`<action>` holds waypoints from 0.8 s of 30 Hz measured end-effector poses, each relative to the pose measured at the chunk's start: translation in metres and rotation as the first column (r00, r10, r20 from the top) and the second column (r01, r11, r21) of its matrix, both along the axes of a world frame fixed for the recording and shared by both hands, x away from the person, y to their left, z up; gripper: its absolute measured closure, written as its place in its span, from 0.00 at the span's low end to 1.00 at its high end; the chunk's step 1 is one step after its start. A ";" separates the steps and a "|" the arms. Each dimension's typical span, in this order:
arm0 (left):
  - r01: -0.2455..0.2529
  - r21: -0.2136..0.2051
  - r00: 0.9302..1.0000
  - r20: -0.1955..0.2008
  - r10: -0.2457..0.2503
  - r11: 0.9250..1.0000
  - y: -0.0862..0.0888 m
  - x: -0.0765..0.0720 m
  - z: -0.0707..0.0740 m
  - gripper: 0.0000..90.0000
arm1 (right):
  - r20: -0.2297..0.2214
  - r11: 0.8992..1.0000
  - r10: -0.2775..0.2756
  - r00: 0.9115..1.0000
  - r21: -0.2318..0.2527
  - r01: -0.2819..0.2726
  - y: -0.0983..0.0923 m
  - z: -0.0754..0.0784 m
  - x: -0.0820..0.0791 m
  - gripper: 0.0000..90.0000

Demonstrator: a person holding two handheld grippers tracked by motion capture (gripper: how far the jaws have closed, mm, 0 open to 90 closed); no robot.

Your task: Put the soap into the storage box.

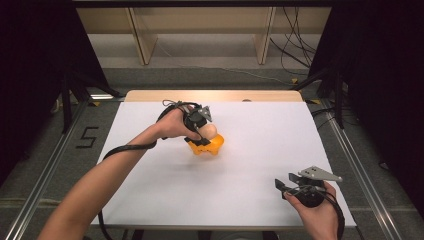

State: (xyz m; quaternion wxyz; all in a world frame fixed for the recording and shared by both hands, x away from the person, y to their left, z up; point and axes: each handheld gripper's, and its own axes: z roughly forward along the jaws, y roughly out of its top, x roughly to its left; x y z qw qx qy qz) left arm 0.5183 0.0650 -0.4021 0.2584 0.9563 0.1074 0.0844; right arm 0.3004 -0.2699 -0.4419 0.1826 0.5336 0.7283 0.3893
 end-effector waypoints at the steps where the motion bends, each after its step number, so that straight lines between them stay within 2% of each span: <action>1: 0.020 0.026 1.000 0.008 -0.020 0.999 0.000 0.002 0.001 0.36 | 0.000 1.000 0.000 1.000 0.000 0.000 0.000 0.000 0.000 0.49; 3: 0.017 0.016 1.000 0.003 -0.017 1.000 -0.001 0.002 -0.001 0.36 | 0.001 1.000 0.001 1.000 0.000 -0.001 0.000 0.000 0.000 0.49; 4: 0.004 -0.002 1.000 -0.007 -0.004 1.000 -0.002 0.001 -0.002 0.36 | 0.008 1.000 0.003 1.000 -0.005 -0.003 -0.001 0.000 0.000 0.49; 8: 0.006 -0.002 1.000 -0.007 -0.006 1.000 -0.003 0.000 -0.004 0.36 | 0.001 1.000 0.002 1.000 -0.001 -0.002 0.000 0.000 0.000 0.49; 9: 0.030 0.027 1.000 -0.001 -0.030 0.999 -0.003 0.002 -0.003 0.36 | 0.004 1.000 0.004 1.000 -0.004 -0.004 -0.001 0.000 0.000 0.49; 10: 0.016 0.007 1.000 -0.005 -0.016 1.000 -0.004 0.001 -0.004 0.36 | 0.000 1.000 0.000 1.000 -0.001 0.000 0.000 0.000 0.000 0.49; 11: 0.017 0.004 1.000 -0.005 -0.016 1.000 -0.004 0.001 -0.005 0.36 | 0.009 1.000 0.005 1.000 -0.006 -0.005 -0.001 0.000 0.001 0.49; 14: 0.018 0.002 1.000 -0.009 -0.018 1.000 -0.005 0.001 -0.006 0.36 | 0.000 1.000 0.002 1.000 -0.001 -0.002 0.000 0.000 0.000 0.49; 16: 0.022 0.008 1.000 -0.003 -0.022 1.000 -0.005 0.000 -0.006 0.36 | 0.001 1.000 0.002 1.000 -0.002 -0.002 0.000 0.000 0.000 0.49; 17: 0.037 0.024 0.999 0.000 -0.037 0.999 -0.006 0.001 -0.006 0.36 | -0.001 1.000 0.002 1.000 -0.001 -0.002 0.000 0.000 0.000 0.49; 18: 0.037 0.024 0.999 0.000 -0.037 0.999 -0.006 0.001 -0.006 0.36 | -0.001 1.000 0.002 1.000 -0.001 -0.002 0.000 0.000 0.000 0.49; 19: 0.027 0.005 1.000 -0.004 -0.027 1.000 -0.006 0.000 -0.007 0.36 | -0.007 1.000 0.004 1.000 -0.005 -0.004 0.000 0.000 0.000 0.49; 20: 0.032 0.014 0.999 -0.003 -0.032 0.999 -0.007 0.001 -0.007 0.36 | 0.025 0.999 0.029 0.999 -0.028 -0.028 -0.003 -0.001 0.002 0.49; 22: 0.030 0.013 1.000 -0.003 -0.030 0.999 -0.007 0.002 -0.008 0.36 | 0.016 0.999 0.027 0.999 -0.023 -0.027 -0.003 0.000 0.002 0.49; 23: 0.041 0.032 0.999 -0.001 -0.041 0.999 -0.006 0.003 -0.007 0.36 | 0.024 0.999 0.029 0.999 -0.030 -0.028 -0.003 -0.001 0.002 0.49; 24: 0.038 0.030 0.999 -0.006 -0.038 0.999 -0.006 0.003 -0.007 0.36 | 0.021 0.999 0.028 0.999 -0.026 -0.027 -0.003 -0.001 0.002 0.49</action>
